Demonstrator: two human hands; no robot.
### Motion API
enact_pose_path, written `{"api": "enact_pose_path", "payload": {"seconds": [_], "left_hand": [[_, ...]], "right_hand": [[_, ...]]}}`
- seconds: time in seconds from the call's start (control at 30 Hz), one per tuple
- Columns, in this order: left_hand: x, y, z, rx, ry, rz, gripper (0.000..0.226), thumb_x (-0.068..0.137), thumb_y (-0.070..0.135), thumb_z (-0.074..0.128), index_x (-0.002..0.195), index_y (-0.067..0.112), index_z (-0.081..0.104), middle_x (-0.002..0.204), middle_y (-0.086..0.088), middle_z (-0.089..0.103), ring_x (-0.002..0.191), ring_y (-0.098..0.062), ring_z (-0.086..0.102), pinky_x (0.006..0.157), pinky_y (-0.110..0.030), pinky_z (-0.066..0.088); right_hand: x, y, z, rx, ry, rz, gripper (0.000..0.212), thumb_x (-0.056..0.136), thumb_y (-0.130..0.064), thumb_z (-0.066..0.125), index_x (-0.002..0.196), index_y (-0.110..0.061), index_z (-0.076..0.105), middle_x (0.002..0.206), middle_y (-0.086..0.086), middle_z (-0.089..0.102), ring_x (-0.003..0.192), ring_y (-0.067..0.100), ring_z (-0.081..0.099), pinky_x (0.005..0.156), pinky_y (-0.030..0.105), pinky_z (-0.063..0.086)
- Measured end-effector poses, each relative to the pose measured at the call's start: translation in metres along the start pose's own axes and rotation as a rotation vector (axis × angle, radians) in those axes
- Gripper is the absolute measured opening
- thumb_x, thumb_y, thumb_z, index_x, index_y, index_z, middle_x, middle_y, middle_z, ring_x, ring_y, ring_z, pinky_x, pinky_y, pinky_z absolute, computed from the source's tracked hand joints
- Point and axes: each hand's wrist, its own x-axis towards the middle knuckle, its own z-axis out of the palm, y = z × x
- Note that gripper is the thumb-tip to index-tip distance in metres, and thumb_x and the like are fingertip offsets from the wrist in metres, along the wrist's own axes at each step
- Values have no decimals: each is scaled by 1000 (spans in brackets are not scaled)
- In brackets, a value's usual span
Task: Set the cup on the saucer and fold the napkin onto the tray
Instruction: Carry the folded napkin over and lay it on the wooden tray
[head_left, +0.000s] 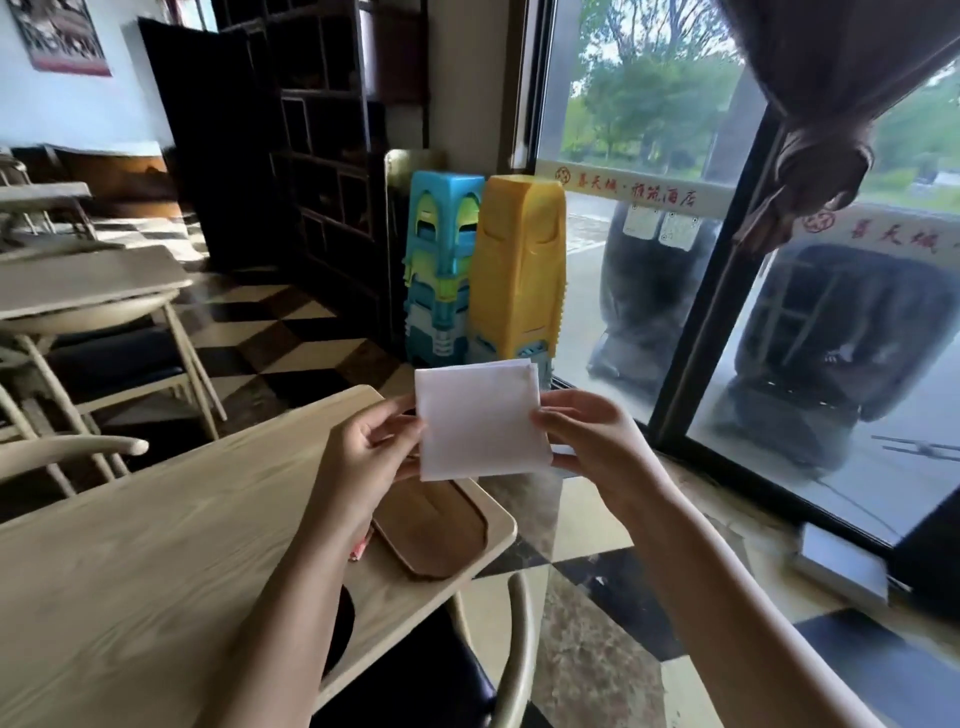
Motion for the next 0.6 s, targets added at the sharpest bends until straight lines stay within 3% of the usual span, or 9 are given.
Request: {"api": "enact_pose_path", "payload": {"seconds": [0.2, 0.37, 0.47, 0.6], "left_hand": [[63, -35, -17, 48, 64, -64, 23, 88, 6, 57, 103, 22, 63, 86, 0, 69, 69, -8, 68, 62, -25, 59], [108, -64, -35, 138, 76, -123, 32, 79, 11, 64, 111, 16, 64, 94, -1, 70, 83, -15, 68, 72, -35, 58], [135, -86, -40, 176, 148, -175, 40, 73, 16, 67, 113, 13, 63, 104, -9, 69, 88, -20, 68, 74, -38, 57], [171, -122, -42, 223, 288, -221, 44, 71, 20, 68, 114, 14, 63, 106, -7, 69, 91, -19, 67, 72, -34, 57]], "right_hand": [[79, 25, 30, -29, -43, 42, 21, 83, -9, 63, 103, -4, 66, 88, 8, 69, 75, 16, 66, 62, 25, 55], [143, 50, 55, -54, -125, 101, 15, 84, -8, 61, 99, -7, 67, 82, 5, 69, 71, 14, 66, 56, 21, 52], [186, 67, 67, -77, -197, 124, 11, 85, -6, 59, 91, -10, 67, 84, 8, 69, 74, 17, 66, 62, 24, 57], [247, 101, 87, -106, -296, 137, 13, 84, -3, 58, 92, -9, 66, 91, 12, 69, 84, 22, 67, 73, 31, 57]]}}
